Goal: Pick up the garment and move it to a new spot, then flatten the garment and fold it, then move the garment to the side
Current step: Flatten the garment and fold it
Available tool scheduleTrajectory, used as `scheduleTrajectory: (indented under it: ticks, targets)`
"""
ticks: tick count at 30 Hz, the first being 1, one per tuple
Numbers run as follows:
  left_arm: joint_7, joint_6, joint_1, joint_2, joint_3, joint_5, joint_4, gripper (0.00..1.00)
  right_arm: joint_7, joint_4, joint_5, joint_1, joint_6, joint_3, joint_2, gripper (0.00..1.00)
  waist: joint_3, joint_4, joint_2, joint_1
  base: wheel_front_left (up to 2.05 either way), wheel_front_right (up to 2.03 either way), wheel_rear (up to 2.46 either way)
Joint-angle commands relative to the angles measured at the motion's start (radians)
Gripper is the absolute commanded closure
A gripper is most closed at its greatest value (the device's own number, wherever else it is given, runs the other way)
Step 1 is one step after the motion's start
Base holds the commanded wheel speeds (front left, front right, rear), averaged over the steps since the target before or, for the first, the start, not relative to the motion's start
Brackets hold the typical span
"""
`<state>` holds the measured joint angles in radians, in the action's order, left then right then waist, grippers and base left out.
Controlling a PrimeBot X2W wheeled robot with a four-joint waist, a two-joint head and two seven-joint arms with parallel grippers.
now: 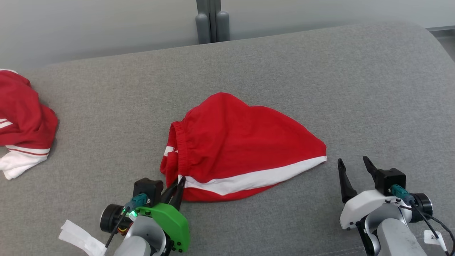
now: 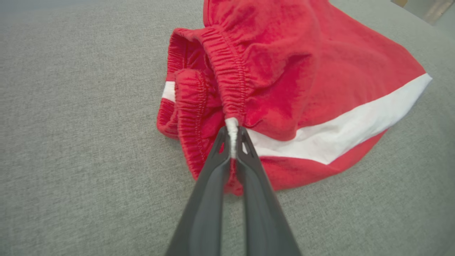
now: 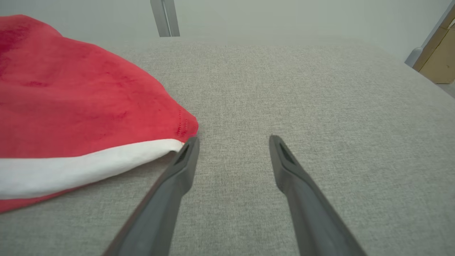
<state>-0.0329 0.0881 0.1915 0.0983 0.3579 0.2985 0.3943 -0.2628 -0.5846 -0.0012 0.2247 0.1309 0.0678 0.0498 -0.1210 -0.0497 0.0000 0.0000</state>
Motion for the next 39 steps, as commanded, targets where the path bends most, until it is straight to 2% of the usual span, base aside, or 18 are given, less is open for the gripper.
scheduleTrajectory:
  ticks: [1,11,12,13,19,21,25,29,35,39]
  targets:
    - [0.007,-0.002,0.020,0.000,0.000,0.004,-0.004,1.00,-0.003,-0.025,0.000,0.026,0.000,-0.008,0.001,0.00,-0.011,0.012,0.0000,0.0000,0.00,0.00,0.00]
    - [0.016,-0.010,0.016,0.004,0.012,0.006,-0.019,1.00,-0.003,-0.180,0.052,0.122,0.000,-0.116,0.002,0.00,-0.033,0.039,0.0000,0.0000,0.00,0.00,0.00]
    - [0.017,-0.010,0.015,0.004,0.014,0.007,-0.020,1.00,-0.003,-0.196,0.058,0.132,0.000,-0.127,0.002,0.15,-0.034,0.041,0.0000,0.0000,0.00,0.00,0.00]
    - [0.017,-0.011,0.015,0.005,0.015,0.007,-0.020,1.00,-0.003,-0.210,0.063,0.137,0.000,-0.134,0.002,0.51,-0.034,0.043,0.0000,0.0000,0.00,0.00,0.00]
    - [0.020,-0.015,0.006,0.007,0.021,0.010,-0.021,1.00,-0.003,-0.261,0.092,0.154,0.000,-0.155,0.002,0.81,-0.027,0.049,0.0000,0.0000,0.00,0.00,0.00]
    - [0.023,-0.016,0.002,0.008,0.021,0.014,-0.021,1.00,-0.003,-0.261,0.091,0.154,0.000,-0.148,0.002,0.98,-0.024,0.047,0.0000,0.0000,0.00,0.00,0.00]
    - [0.049,-0.021,-0.001,0.008,0.014,0.021,-0.031,1.00,-0.003,-0.215,0.100,0.142,0.000,-0.138,0.002,1.00,-0.012,0.040,0.0000,0.0000,0.00,0.00,0.00]
    - [0.094,-0.020,-0.003,0.005,0.006,0.032,-0.060,1.00,-0.003,-0.111,0.128,0.121,0.000,-0.143,0.002,1.00,0.009,0.027,0.0000,0.0000,0.00,0.00,0.00]
    - [0.169,-0.039,0.012,0.012,-0.028,0.042,-0.174,1.00,-0.003,0.152,0.121,0.086,0.000,-0.144,0.002,1.00,0.055,0.000,0.0000,0.0000,0.00,0.00,0.00]
    - [0.215,-0.046,0.017,0.018,-0.050,0.047,-0.319,1.00,-0.003,0.338,0.121,0.056,0.000,-0.149,0.001,1.00,0.091,-0.019,0.0000,0.0000,0.00,0.00,0.00]
